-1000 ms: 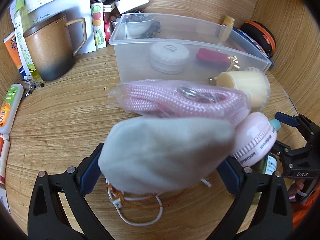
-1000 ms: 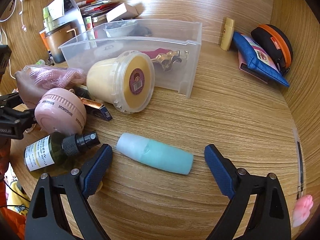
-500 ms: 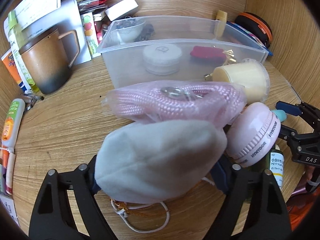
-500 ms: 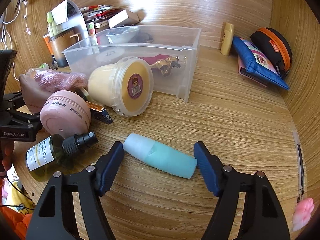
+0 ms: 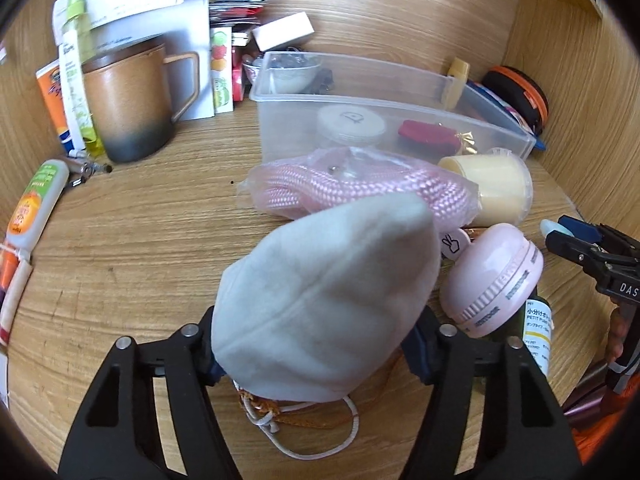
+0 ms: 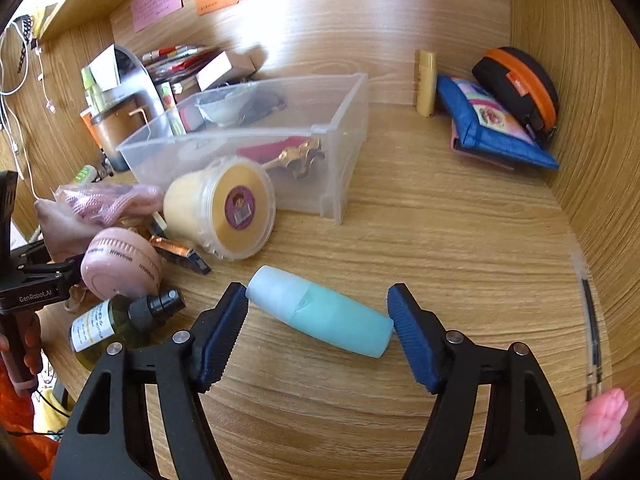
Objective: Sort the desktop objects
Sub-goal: 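Grasp the white cloth bag with left tool while right tool lifts the teal bottle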
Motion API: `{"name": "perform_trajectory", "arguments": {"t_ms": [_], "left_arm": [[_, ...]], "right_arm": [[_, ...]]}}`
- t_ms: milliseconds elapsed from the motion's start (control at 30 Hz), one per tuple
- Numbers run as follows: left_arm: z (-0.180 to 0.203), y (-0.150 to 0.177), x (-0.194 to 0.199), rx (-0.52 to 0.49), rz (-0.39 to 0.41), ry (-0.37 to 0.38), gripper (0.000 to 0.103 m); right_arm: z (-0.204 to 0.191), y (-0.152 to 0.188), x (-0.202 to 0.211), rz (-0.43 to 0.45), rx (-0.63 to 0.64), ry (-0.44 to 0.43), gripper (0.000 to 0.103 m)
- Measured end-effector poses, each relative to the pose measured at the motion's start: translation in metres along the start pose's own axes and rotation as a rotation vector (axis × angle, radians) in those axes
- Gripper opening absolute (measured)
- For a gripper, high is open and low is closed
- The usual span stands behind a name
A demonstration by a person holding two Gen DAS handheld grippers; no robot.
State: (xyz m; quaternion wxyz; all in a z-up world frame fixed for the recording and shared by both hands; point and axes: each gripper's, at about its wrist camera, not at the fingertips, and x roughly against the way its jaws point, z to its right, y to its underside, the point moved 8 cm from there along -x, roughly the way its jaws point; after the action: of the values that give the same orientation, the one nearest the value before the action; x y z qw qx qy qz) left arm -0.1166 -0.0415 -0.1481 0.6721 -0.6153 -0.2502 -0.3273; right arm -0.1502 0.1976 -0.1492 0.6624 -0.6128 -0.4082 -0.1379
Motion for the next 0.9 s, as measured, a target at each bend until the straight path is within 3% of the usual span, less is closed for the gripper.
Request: {"name": "perform_trajectory", "arguments": {"t_ms": [400, 533, 900], "left_arm": [[-0.023, 0.001, 0.026, 0.109, 0.063, 0.019, 0.045], [-0.033, 0.003, 0.036, 0.145, 0.081, 0.014, 0.043], [-0.026, -0.012, 0.065, 0.106, 0.147, 0.012, 0.043]], "right_arm": [[-0.009, -0.016, 0.010, 0.046, 0.013, -0.038, 0.069], [-0.010, -0.020, 0.011, 0.054, 0.010, -0.052, 0.069], [-0.012, -0.035, 0.017, 0.096, 0.009, -0.079, 0.069]]}}
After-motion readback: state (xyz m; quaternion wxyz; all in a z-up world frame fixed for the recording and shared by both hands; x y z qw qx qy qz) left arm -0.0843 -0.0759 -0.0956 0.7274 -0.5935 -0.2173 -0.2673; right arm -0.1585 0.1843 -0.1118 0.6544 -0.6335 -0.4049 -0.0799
